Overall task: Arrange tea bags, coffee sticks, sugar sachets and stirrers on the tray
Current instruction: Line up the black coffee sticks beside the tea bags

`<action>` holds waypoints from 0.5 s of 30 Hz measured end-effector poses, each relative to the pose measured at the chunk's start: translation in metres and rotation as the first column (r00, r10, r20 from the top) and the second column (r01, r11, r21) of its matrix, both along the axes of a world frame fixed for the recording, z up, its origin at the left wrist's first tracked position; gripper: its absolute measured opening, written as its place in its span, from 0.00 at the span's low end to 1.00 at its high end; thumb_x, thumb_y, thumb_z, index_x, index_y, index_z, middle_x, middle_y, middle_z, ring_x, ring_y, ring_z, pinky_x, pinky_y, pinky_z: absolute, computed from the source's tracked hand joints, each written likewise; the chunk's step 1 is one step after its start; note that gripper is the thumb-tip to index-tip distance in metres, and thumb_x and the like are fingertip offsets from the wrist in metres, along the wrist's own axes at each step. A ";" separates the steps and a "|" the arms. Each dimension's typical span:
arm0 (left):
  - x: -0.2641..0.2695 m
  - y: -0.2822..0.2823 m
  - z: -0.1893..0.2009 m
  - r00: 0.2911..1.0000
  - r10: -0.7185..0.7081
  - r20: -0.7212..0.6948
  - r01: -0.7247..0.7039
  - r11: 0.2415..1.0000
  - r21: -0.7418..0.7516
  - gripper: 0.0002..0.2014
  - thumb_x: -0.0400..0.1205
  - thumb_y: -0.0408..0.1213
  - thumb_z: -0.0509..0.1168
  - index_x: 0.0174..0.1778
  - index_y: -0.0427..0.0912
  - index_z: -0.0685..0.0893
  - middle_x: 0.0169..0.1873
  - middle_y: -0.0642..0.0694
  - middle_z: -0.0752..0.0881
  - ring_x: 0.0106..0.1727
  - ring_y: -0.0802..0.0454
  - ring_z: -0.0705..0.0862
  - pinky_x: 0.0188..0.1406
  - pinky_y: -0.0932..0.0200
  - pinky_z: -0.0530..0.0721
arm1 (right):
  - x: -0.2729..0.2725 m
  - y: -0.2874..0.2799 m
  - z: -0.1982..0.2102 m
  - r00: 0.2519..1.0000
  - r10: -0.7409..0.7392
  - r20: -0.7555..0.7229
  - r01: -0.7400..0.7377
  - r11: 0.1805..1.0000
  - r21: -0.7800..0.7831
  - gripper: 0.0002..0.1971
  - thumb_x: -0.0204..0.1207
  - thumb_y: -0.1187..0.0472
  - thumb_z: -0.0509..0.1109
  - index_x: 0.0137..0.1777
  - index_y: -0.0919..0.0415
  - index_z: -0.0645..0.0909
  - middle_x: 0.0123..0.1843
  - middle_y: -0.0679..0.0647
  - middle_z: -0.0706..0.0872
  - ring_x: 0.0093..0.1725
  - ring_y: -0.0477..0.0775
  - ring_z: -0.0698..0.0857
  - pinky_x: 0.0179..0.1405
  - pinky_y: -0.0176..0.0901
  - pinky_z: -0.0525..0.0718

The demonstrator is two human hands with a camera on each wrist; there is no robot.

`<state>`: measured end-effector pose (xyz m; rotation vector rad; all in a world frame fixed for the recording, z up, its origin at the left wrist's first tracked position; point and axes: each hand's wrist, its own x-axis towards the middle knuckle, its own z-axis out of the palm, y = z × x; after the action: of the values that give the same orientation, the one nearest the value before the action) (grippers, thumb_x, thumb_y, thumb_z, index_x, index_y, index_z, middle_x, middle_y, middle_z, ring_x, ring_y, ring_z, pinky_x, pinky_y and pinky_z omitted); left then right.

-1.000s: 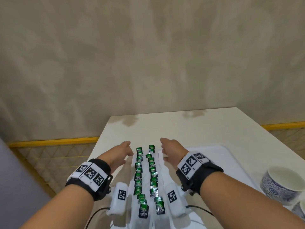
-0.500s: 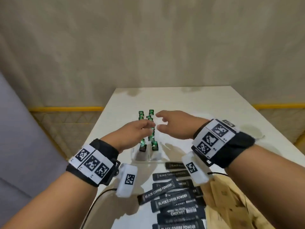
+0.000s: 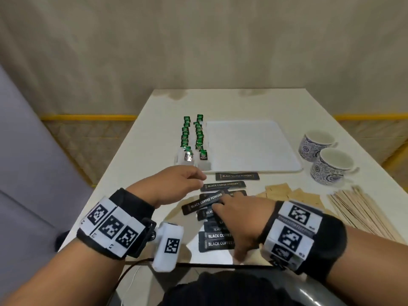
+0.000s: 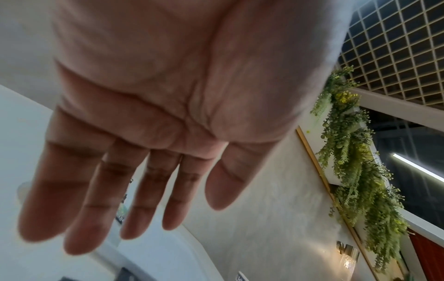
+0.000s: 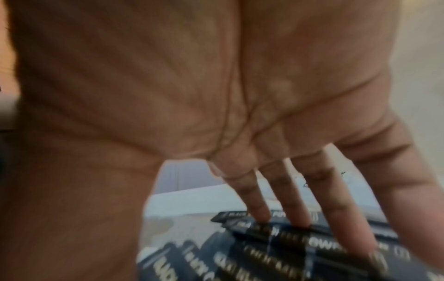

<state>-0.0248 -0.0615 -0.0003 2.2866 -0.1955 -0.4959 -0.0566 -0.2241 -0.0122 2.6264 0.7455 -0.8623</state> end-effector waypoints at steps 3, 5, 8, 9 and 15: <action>-0.006 -0.003 -0.007 1.000 -0.009 -0.015 0.010 0.997 0.070 0.13 0.84 0.38 0.61 0.64 0.46 0.82 0.53 0.52 0.82 0.54 0.54 0.80 0.55 0.58 0.79 | -0.005 0.008 -0.013 0.995 -0.034 0.097 0.032 0.999 0.020 0.45 0.64 0.51 0.82 0.78 0.57 0.62 0.71 0.55 0.69 0.69 0.60 0.71 0.64 0.59 0.79; -0.008 -0.002 -0.012 1.000 0.008 -0.029 -0.004 0.994 0.113 0.13 0.84 0.40 0.61 0.63 0.47 0.82 0.55 0.51 0.84 0.56 0.52 0.82 0.59 0.55 0.79 | -0.002 0.009 -0.016 0.988 -0.073 0.137 0.062 0.995 0.083 0.36 0.69 0.57 0.79 0.75 0.59 0.66 0.68 0.56 0.71 0.67 0.60 0.72 0.63 0.57 0.79; -0.010 0.001 -0.020 0.998 0.011 -0.060 -0.002 0.989 0.150 0.14 0.84 0.41 0.61 0.64 0.47 0.82 0.55 0.51 0.84 0.55 0.53 0.81 0.57 0.56 0.79 | 0.008 0.007 -0.018 0.980 -0.110 0.166 0.082 0.983 0.164 0.24 0.73 0.62 0.74 0.68 0.60 0.71 0.63 0.57 0.76 0.64 0.60 0.76 0.57 0.54 0.81; -0.010 0.001 -0.022 0.998 0.008 -0.068 0.002 0.989 0.150 0.13 0.84 0.41 0.60 0.63 0.47 0.82 0.53 0.53 0.83 0.53 0.55 0.80 0.54 0.58 0.78 | 0.011 0.007 -0.019 0.979 -0.115 0.167 0.086 0.981 0.173 0.22 0.74 0.63 0.73 0.67 0.60 0.72 0.63 0.57 0.77 0.62 0.60 0.78 0.55 0.53 0.81; -0.007 0.001 -0.030 0.995 0.023 -0.092 -0.012 0.992 0.125 0.11 0.84 0.40 0.60 0.59 0.46 0.84 0.46 0.53 0.84 0.46 0.56 0.80 0.41 0.63 0.76 | 0.029 0.009 -0.023 0.992 -0.078 0.102 0.066 0.991 0.120 0.18 0.77 0.61 0.69 0.66 0.60 0.73 0.60 0.57 0.81 0.58 0.60 0.83 0.51 0.51 0.80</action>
<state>-0.0315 -0.0600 -0.0299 2.3775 -0.1002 -0.6202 -0.0275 -0.2149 -0.0353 2.7933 0.6968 -0.7097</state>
